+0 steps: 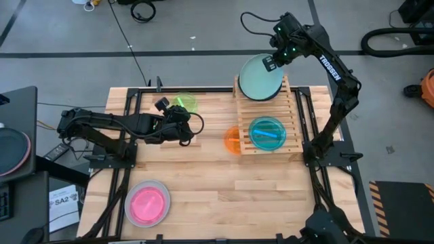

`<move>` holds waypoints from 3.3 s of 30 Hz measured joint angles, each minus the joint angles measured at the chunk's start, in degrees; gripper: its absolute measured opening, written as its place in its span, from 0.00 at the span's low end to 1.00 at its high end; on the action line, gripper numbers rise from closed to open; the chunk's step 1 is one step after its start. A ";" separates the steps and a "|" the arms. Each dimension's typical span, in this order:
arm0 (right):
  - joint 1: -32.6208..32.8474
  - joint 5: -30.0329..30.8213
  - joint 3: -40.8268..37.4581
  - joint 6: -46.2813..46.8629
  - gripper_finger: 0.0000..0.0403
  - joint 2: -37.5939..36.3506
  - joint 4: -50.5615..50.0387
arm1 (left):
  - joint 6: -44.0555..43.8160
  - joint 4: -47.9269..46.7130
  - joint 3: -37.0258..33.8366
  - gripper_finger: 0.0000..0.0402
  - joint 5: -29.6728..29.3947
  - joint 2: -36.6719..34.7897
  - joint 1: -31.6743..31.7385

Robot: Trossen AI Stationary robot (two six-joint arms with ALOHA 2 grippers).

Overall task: Place and stack plates onto a shelf
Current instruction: Stack the green plate on top of the black plate on the shelf, then stack the light orange plate on top of the light blue plate on the shelf

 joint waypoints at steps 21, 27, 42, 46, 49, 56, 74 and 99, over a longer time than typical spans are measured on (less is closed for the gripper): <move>-0.20 0.36 -3.66 -0.18 0.07 0.57 1.98 | -0.02 0.00 0.00 0.34 0.00 0.00 -0.02; -1.46 1.13 -8.38 -0.44 0.07 0.48 3.89 | -0.02 0.01 0.00 0.34 0.00 0.00 0.00; -1.97 1.62 -10.53 -0.52 0.12 0.56 5.53 | -0.02 0.01 0.00 0.34 0.00 0.00 0.00; -1.95 1.68 -10.55 -0.55 0.14 0.61 5.49 | -0.02 0.01 0.00 0.34 -0.01 0.00 0.00; -1.95 1.81 -10.56 -0.56 0.17 0.62 5.46 | -0.02 0.00 0.00 0.34 0.00 0.00 0.00; -1.97 1.88 -10.56 -0.57 0.26 0.63 5.44 | -0.02 0.02 0.00 0.34 0.00 0.00 0.00; -1.97 4.57 -10.56 -0.73 0.44 0.63 4.49 | 11.09 2.75 -0.07 0.34 9.72 0.01 0.00; 16.43 4.57 -24.82 10.20 0.43 -30.40 8.17 | 52.03 42.38 -11.84 0.34 49.64 13.99 9.16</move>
